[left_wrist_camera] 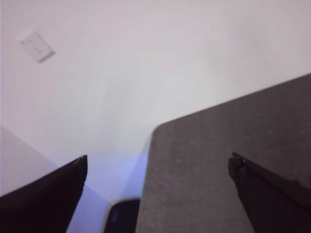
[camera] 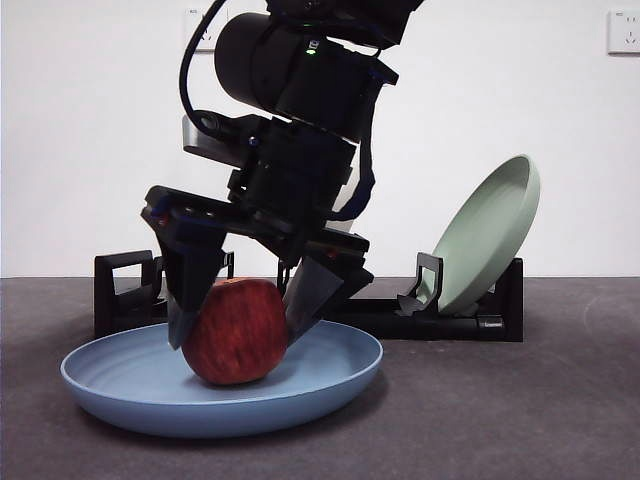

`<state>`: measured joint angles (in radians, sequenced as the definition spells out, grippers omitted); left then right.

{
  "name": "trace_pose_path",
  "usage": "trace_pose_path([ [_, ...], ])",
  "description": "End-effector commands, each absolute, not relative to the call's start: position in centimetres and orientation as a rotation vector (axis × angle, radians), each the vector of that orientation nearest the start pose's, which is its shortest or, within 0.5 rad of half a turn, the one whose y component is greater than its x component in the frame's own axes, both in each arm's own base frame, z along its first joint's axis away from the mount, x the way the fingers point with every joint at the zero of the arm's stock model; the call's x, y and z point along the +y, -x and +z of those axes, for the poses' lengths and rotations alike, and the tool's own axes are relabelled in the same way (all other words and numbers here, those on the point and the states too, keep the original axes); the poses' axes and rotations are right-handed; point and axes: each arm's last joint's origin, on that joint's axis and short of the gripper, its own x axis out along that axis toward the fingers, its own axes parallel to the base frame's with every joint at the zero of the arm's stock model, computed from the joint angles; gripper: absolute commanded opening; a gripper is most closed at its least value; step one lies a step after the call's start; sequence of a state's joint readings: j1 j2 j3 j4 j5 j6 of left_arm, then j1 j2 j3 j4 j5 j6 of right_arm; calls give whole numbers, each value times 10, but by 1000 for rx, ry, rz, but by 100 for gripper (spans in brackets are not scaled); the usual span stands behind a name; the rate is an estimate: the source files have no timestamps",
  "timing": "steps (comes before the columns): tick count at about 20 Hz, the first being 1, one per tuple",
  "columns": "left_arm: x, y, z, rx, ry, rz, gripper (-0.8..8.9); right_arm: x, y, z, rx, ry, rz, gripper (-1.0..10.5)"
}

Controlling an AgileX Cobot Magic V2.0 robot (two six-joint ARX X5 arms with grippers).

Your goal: Take the blue plate from the plate rack,put the plate on the table,take the apple from the table,put the apple in the plate

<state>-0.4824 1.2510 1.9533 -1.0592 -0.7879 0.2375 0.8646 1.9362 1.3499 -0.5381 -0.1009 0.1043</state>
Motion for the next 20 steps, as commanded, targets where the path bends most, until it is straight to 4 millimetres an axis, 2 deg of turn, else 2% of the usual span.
trace_pose_path([
  [1,-57,-159,526,334,-392,229,490,303,-253,174,1123,359,801,509],
  [4,-56,-161,523,358,-339,104,490,300,-253,187,1090,343,805,508],
  [8,-59,-161,517,416,-258,-115,490,283,-244,240,977,290,820,505],
  [11,-63,-158,511,479,-227,-302,489,255,-234,288,881,244,815,504],
  [13,-67,-156,507,528,-210,-430,481,231,-224,319,812,221,806,501],
  [15,-68,-154,504,552,-203,-485,458,204,-213,347,745,185,784,498],
  [16,-68,-154,504,558,-204,-486,397,193,-208,357,716,171,773,479],
  [19,-67,-152,501,581,-234,-500,-9,161,-191,383,622,214,763,117],
  [20,-68,-152,501,584,-236,-517,-7,152,-186,387,607,229,758,20],
])
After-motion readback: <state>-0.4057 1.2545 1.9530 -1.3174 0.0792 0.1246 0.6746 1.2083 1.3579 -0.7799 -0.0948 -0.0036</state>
